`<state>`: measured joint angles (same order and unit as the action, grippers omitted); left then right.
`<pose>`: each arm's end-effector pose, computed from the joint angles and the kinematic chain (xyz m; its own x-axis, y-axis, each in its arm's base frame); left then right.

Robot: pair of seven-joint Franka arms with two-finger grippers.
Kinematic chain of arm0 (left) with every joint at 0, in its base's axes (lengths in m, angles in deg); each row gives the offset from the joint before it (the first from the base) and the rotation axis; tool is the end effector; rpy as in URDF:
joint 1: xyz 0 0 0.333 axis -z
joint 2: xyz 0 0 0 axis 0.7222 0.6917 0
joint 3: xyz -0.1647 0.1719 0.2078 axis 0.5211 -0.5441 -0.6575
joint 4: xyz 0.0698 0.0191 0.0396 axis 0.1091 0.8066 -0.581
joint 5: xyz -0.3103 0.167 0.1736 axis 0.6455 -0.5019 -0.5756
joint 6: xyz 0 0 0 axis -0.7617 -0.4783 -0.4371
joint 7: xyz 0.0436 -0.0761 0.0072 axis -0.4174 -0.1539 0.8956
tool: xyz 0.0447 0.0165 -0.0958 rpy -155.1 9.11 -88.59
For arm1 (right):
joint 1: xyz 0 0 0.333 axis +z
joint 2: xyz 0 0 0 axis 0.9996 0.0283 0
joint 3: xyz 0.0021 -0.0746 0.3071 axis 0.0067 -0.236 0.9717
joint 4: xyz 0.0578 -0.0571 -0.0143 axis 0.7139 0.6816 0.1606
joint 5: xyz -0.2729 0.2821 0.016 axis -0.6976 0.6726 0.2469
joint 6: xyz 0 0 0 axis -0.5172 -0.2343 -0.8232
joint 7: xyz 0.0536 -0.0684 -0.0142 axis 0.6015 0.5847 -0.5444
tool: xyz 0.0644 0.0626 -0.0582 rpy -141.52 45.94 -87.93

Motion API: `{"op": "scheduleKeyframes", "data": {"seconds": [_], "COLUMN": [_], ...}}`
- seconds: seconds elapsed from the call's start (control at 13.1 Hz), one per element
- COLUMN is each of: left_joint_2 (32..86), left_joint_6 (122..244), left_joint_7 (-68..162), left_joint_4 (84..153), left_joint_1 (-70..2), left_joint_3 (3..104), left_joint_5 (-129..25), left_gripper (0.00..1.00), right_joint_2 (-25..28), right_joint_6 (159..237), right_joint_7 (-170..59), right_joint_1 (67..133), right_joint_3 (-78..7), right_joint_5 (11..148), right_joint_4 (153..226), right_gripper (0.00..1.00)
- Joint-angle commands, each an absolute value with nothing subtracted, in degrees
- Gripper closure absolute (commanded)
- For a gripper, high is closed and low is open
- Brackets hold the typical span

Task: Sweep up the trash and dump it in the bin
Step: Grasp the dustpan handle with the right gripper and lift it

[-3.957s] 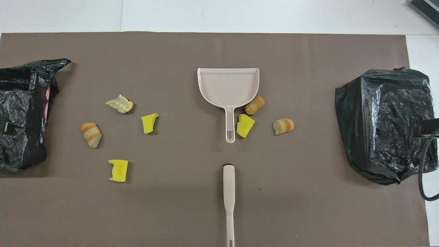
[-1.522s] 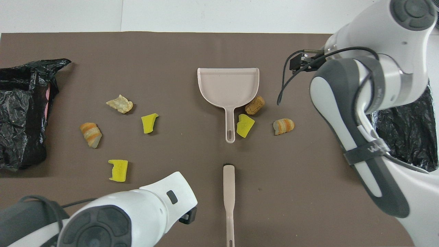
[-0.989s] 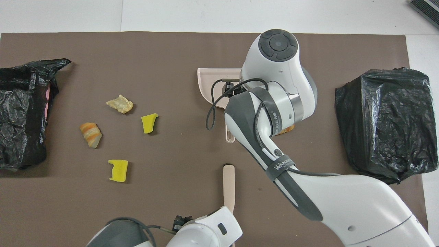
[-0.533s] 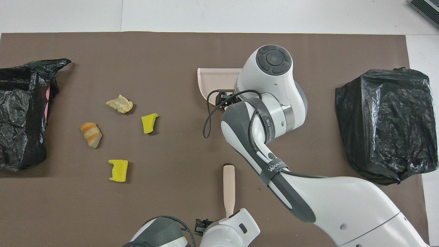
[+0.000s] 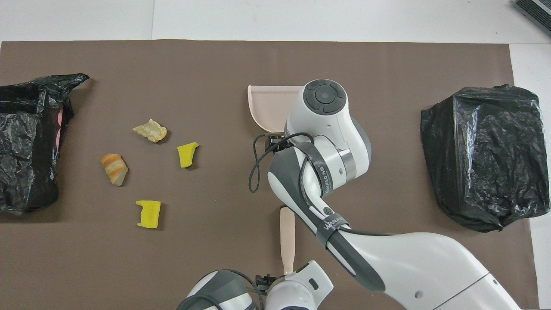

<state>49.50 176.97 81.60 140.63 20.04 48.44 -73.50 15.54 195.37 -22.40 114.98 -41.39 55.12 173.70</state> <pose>0.2212 -0.4624 0.3428 0.9790 -0.1987 -0.0447 -0.1976 -0.9799 0.0280 0.6053 0.3280 0.3554 0.9957 -0.0029 -0.0931 -0.0105 -0.9967 -0.0810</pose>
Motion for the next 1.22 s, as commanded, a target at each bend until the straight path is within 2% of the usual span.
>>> {"op": "scheduleKeyframes", "data": {"seconds": [0.0, 0.08, 0.15, 0.3, 0.53, 0.61, 0.91, 1.14], "left_joint_2": [50.12, 50.12, 50.12, 49.94, 49.68, 49.42, 47.14, 45.99], "left_joint_6": [178.28, 177.67, 177.49, 177.23, 174.6, 173.63, 167.58, 160.37], "left_joint_7": [83.37, 84.25, 85.39, 85.66, 85.75, 85.49, 84.34, 84.34], "left_joint_4": [141.07, 141.07, 141.07, 140.98, 139.84, 139.32, 136.59, 134.92], "left_joint_1": [21.7, 21.7, 21.7, 21.44, 21.18, 21.0, 15.39, 10.12], "left_joint_3": [47.29, 47.29, 47.2, 47.11, 46.94, 46.5, 46.41, 46.41], "left_joint_5": [-73.1, -73.1, -73.1, -73.1, -73.1, -73.37, -73.9, -78.8], "left_gripper": [0.0, 0.01, 0.18, 0.37, 0.94, 1.0, 1.0, 1.0], "right_joint_2": [13.86, 13.86, 13.77, 13.86, 13.6, 12.11, 4.99, 1.65], "right_joint_6": [195.88, 195.8, 195.62, 194.74, 189.67, 186.94, 180.08, 176.3], "right_joint_7": [-24.21, -23.86, -23.51, -24.73, -38.74, -45.15, -60.64, -75.66], "right_joint_1": [114.57, 114.57, 114.66, 114.48, 112.38, 111.07, 104.56, 101.14], "right_joint_3": [-41.2, -41.2, -41.2, -41.2, -41.37, -41.37, -41.37, -41.64], "right_joint_5": [56.79, 56.96, 56.96, 56.79, 56.18, 55.91, 56.01, 55.47], "right_joint_4": [176.13, 176.14, 176.14, 175.7, 172.37, 171.14, 171.04, 171.39], "right_gripper": [0.91, 1.0, 1.0, 1.0, 1.0, 1.0, 1.0, 1.0]}}
